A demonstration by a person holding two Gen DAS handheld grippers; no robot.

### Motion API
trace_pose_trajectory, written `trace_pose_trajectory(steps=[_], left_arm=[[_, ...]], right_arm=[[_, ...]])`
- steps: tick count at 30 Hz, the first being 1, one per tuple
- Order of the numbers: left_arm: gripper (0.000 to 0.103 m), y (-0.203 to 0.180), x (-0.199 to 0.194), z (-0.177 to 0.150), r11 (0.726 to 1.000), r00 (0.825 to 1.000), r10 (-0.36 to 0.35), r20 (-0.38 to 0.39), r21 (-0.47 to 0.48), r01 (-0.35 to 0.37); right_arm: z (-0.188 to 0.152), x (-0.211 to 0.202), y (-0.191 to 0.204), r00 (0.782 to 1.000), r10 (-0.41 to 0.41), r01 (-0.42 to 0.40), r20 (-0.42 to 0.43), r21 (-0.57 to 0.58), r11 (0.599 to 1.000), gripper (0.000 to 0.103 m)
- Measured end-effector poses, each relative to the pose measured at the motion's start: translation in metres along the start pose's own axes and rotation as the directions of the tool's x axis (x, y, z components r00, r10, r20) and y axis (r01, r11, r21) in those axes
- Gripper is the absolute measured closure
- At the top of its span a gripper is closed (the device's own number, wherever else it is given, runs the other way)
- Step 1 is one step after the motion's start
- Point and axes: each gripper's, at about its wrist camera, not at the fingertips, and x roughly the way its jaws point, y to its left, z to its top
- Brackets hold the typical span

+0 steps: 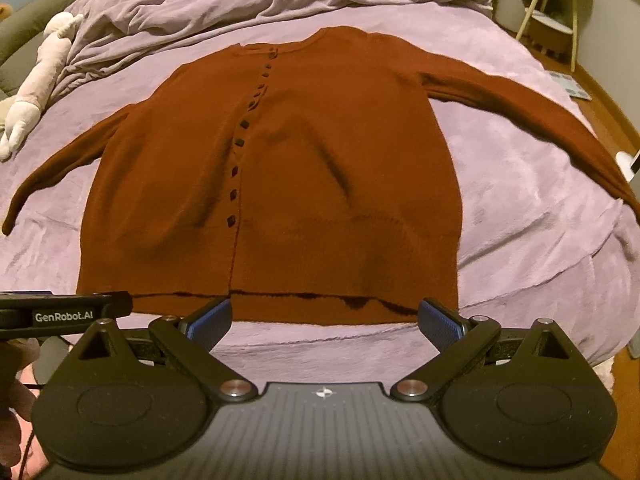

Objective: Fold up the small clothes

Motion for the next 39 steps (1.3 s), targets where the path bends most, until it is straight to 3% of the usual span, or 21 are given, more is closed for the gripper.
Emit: trace_pose_trajectory(steps=[7,10,12,13,16,18,22,27,29,31,32,39], left_arm=[[0.0,-0.003,0.009,0.002,1.0,1.0,0.003,-0.01,-0.004,-0.003],[0.0,-0.005,0.012,0.004,1.0,1.0,-0.003,-0.007,-0.001,0.003],[0.0,-0.006,0.016,0.005,1.0,1.0,0.001,-0.005,-0.001,-0.001],[0.0,-0.006,0.018,0.007,1.0,1.0,0.006,-0.005,-0.001,-0.006],[0.0,-0.008,0.024,0.014,1.0,1.0,0.02,-0.006,-0.002,-0.02],[0.0,-0.01,0.028,0.022,1.0,1.0,0.017,0.004,0.0,-0.017],[0.0,-0.018,0.032,0.043,0.999,0.998,0.036,0.056,0.014,-0.037],[0.0,-0.021,0.043,0.077,0.999,0.994,0.038,0.1,-0.024,-0.035],[0.0,-0.022,0.051,0.09,0.999,0.994,0.032,0.104,-0.038,-0.028],[0.0,-0.025,0.059,0.1,0.998,0.993,0.036,0.108,-0.046,-0.031],[0.0,-0.026,0.064,0.105,0.998,0.993,0.037,0.111,-0.05,-0.032],[0.0,-0.024,0.098,0.116,0.997,0.999,0.022,0.044,-0.073,-0.018]], right_arm=[[-0.005,0.014,-0.01,0.996,0.083,-0.081,-0.031,0.069,0.994,0.004],[-0.012,0.015,-0.02,0.989,0.14,-0.145,0.051,0.109,0.983,0.004],[-0.018,0.017,-0.038,0.964,0.226,-0.25,0.137,0.195,0.948,0.004],[-0.019,0.021,-0.051,0.944,0.287,-0.322,0.165,0.256,0.911,0.004],[-0.015,0.037,-0.084,0.915,0.366,-0.403,0.168,0.396,0.825,0.004],[-0.014,0.044,-0.108,0.92,0.345,-0.392,0.185,0.468,0.792,0.004],[-0.009,0.053,-0.173,0.916,0.248,-0.394,0.315,0.598,0.698,0.005],[-0.011,0.059,-0.265,0.894,0.02,-0.389,0.448,0.754,0.529,0.031],[-0.014,0.068,-0.298,0.88,-0.015,-0.42,0.474,0.793,0.44,0.057],[-0.021,0.078,-0.324,0.875,-0.05,-0.435,0.482,0.826,0.358,0.064],[-0.023,0.083,-0.332,0.873,-0.068,-0.437,0.483,0.836,0.331,0.072],[-0.02,0.109,-0.371,0.895,-0.129,-0.395,0.426,0.894,0.213,0.088]])
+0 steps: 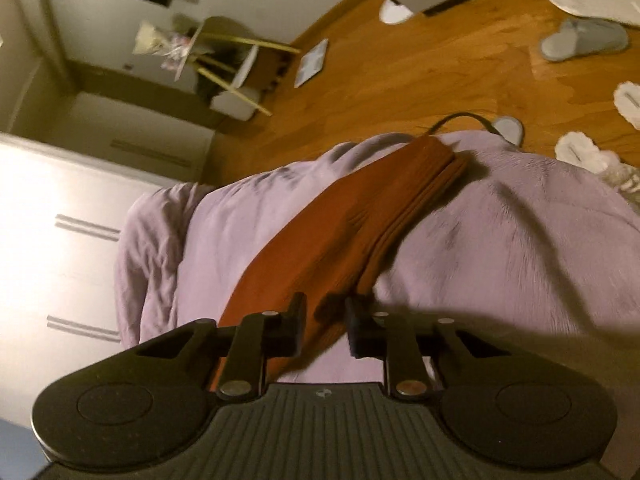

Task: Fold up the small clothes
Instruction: 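Grasp the cardigan sleeve cuff with the right gripper and lift it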

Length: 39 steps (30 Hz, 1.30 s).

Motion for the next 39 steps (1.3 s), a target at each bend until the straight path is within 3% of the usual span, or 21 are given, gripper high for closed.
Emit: trace_pose_trajectory(steps=[1,4,10,18,23,25,28,29,30,31,33,35,38,39], left_arm=[[0.0,0.003,0.005,0.0,1.0,1.0,-0.01,-0.012,-0.013,0.01],[0.0,0.01,0.011,-0.002,0.998,0.999,-0.044,-0.019,-0.037,0.043],[0.0,0.004,0.014,-0.004,1.0,1.0,-0.018,-0.012,0.013,0.018],[0.0,0.004,0.015,-0.007,1.0,1.0,-0.017,0.011,0.024,0.017],[0.0,0.006,0.012,-0.011,0.999,0.999,-0.023,0.032,0.024,0.022],[0.0,0.006,0.011,-0.012,0.999,0.999,-0.023,0.035,0.029,0.022],[0.0,0.005,0.006,-0.011,0.999,0.999,-0.013,0.035,0.034,0.012],[0.0,0.005,0.002,-0.011,0.999,0.999,-0.01,0.035,0.032,0.009],[0.0,0.005,-0.001,-0.01,1.0,0.999,-0.01,0.04,0.029,0.009],[0.0,0.005,-0.007,-0.009,1.0,0.998,-0.02,0.052,0.023,0.019],[0.0,0.008,-0.017,-0.007,0.998,0.995,-0.055,0.08,0.016,0.054],[0.0,0.01,-0.026,-0.001,0.995,0.989,-0.099,0.107,0.016,0.098],[0.0,0.014,-0.034,0.01,0.983,0.975,-0.181,0.127,0.016,0.18],[0.0,0.015,-0.035,0.013,0.979,0.971,-0.202,0.132,0.013,0.202]], right_arm=[[0.002,0.003,-0.001,1.0,-0.009,0.009,0.006,0.001,1.0,0.093],[0.005,0.008,-0.002,1.0,-0.021,0.021,0.0,0.022,1.0,0.094],[-0.005,-0.021,0.007,0.997,-0.063,0.067,0.045,-0.089,0.994,0.092],[0.007,-0.007,-0.006,0.997,-0.065,0.065,0.042,0.01,0.998,0.086],[0.011,-0.005,-0.007,0.998,-0.032,0.03,0.047,0.051,0.998,0.073],[0.01,-0.004,-0.01,0.998,-0.026,0.023,0.051,0.063,0.998,0.073],[0.013,0.001,-0.004,0.998,-0.036,0.034,0.055,0.032,0.999,0.076],[0.014,0.001,0.002,0.997,-0.051,0.052,0.063,-0.007,0.999,0.09],[0.014,0.0,0.009,0.995,-0.066,0.07,0.078,-0.052,0.996,0.097],[0.012,-0.003,0.02,0.992,-0.07,0.082,0.102,-0.113,0.99,0.097],[-0.001,-0.012,0.057,0.986,-0.052,0.1,0.16,-0.304,0.947,0.097],[-0.028,-0.016,0.099,0.985,0.002,0.087,0.173,-0.505,0.859,0.097],[-0.093,-0.017,0.159,0.987,0.122,0.004,0.105,-0.771,0.637,0.097],[-0.121,-0.013,0.176,0.988,0.148,-0.036,0.054,-0.837,0.547,0.097]])
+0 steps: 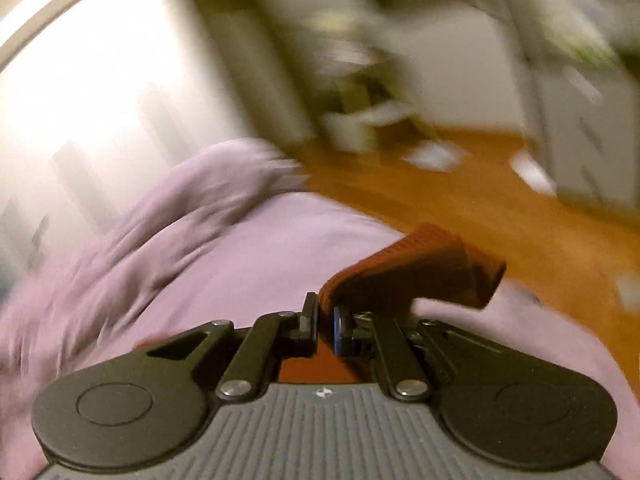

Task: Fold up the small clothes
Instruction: 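Grasp the cardigan sleeve cuff with the right gripper and lift it, then carry the held sleeve across the cardigan body with the right gripper and release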

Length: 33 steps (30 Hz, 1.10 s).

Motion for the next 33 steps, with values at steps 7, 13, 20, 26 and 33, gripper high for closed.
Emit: trace_pose_trajectory(steps=[7,13,20,26,33], left_arm=[[0.0,-0.006,0.009,0.024,0.986,0.985,-0.169,-0.026,-0.002,0.169],[0.0,-0.04,0.032,0.045,0.946,0.946,-0.317,-0.066,0.044,0.32],[0.0,-0.086,0.091,0.062,0.879,0.868,-0.477,-0.141,-0.047,0.475],[0.0,-0.112,0.126,0.063,0.879,0.855,-0.475,-0.21,-0.054,0.475],[0.019,-0.125,0.131,0.065,0.866,0.835,-0.497,-0.235,-0.064,0.497]], right_arm=[[-0.085,0.045,0.142,0.966,0.126,-0.22,-0.228,-0.455,0.863,0.095],[-0.102,0.036,0.145,0.945,0.108,-0.244,-0.307,-0.447,0.861,0.066],[-0.073,0.019,0.049,0.942,0.191,-0.204,-0.275,-0.021,0.979,0.047],[-0.084,0.023,0.011,0.937,0.203,-0.184,-0.284,0.091,0.979,0.047],[-0.091,0.034,0.0,0.936,0.233,-0.194,-0.263,0.167,0.967,0.047]])
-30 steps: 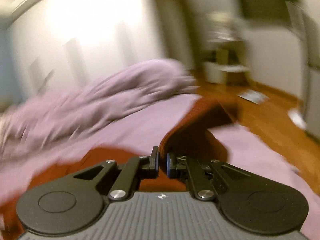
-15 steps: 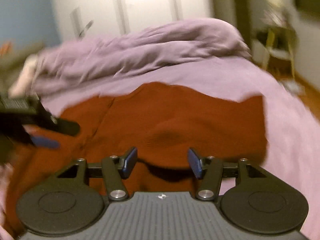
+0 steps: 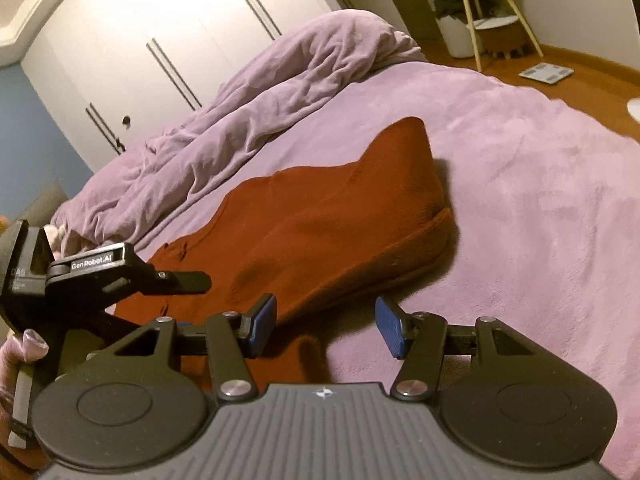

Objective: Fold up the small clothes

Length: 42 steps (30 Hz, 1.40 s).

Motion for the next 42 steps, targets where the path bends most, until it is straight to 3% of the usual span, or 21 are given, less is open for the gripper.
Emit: trace_pose_trajectory(steps=[1,3,4,7,11,14,16,18,20,25,30,32,34,38,39,41,42], left_arm=[[0.021,0.0,-0.002,-0.001,1.0,1.0,-0.001,0.002,-0.001,0.001],[0.039,0.006,-0.004,0.0,0.999,1.0,0.005,-0.004,-0.047,-0.006],[0.042,0.01,-0.007,0.002,0.997,1.0,-0.001,-0.003,-0.075,0.001],[0.066,0.018,-0.013,0.003,0.99,0.996,-0.087,-0.008,-0.109,0.086],[0.067,0.015,0.001,0.005,0.992,0.996,-0.079,-0.033,-0.1,0.076],[0.054,0.017,0.01,0.004,0.987,0.993,-0.104,-0.054,-0.131,0.096],[0.059,0.015,0.009,0.005,0.985,0.993,-0.113,-0.041,-0.136,0.107],[0.097,0.013,0.007,0.006,0.989,0.995,-0.09,-0.046,-0.123,0.084],[0.097,0.013,0.001,0.011,0.99,0.997,-0.072,-0.036,-0.127,0.067],[0.097,0.018,-0.051,0.031,0.988,0.992,-0.094,0.087,-0.112,0.103],[0.097,0.034,-0.104,0.045,0.998,0.98,-0.002,0.2,-0.059,0.014],[0.099,0.043,-0.126,0.049,0.998,0.963,0.066,0.26,-0.028,-0.06],[0.099,0.056,-0.147,0.052,0.99,0.936,0.135,0.326,-0.013,-0.138],[0.099,0.086,-0.171,0.054,0.963,0.887,0.262,0.381,-0.047,-0.264],[0.098,0.093,-0.172,0.051,0.964,0.89,0.265,0.372,-0.064,-0.26],[0.092,0.107,-0.165,0.047,0.978,0.928,0.208,0.309,-0.102,-0.185],[0.083,0.109,-0.159,0.043,0.983,0.943,0.171,0.286,-0.107,-0.146]], right_arm=[[0.001,0.002,0.0,1.0,0.002,-0.002,0.001,0.013,1.0,0.047],[0.0,0.001,-0.006,1.0,0.011,-0.011,0.006,0.044,0.999,0.047],[0.001,0.002,-0.008,1.0,0.014,-0.014,0.005,0.052,0.999,0.047],[0.001,0.001,-0.01,1.0,0.017,-0.017,0.004,0.059,0.998,0.047],[0.002,0.003,-0.009,1.0,0.016,-0.016,0.001,0.056,0.998,0.047],[0.003,0.005,-0.011,0.999,0.04,-0.039,-0.002,0.101,0.994,0.047],[0.003,0.004,-0.013,0.999,0.046,-0.045,0.0,0.129,0.991,0.047],[0.004,0.004,-0.017,0.999,0.055,-0.054,0.001,0.156,0.986,0.047],[0.005,0.004,-0.021,0.997,0.073,-0.073,0.009,0.196,0.978,0.047],[0.017,0.01,-0.021,0.989,0.142,-0.145,0.029,0.27,0.952,0.047],[0.028,0.032,-0.007,0.98,0.198,-0.198,0.03,0.297,0.934,0.047],[0.03,0.043,-0.003,0.978,0.205,-0.202,0.025,0.312,0.928,0.047],[0.031,0.052,-0.001,0.975,0.221,-0.214,0.019,0.339,0.916,0.047],[0.033,0.065,0.003,0.977,0.214,-0.204,0.012,0.367,0.908,0.048],[0.034,0.065,0.003,0.977,0.212,-0.203,0.019,0.382,0.901,0.048],[0.033,0.059,-0.003,0.973,0.223,-0.225,0.054,0.415,0.881,0.048],[0.032,0.055,-0.006,0.973,0.221,-0.228,0.066,0.426,0.876,0.048]])
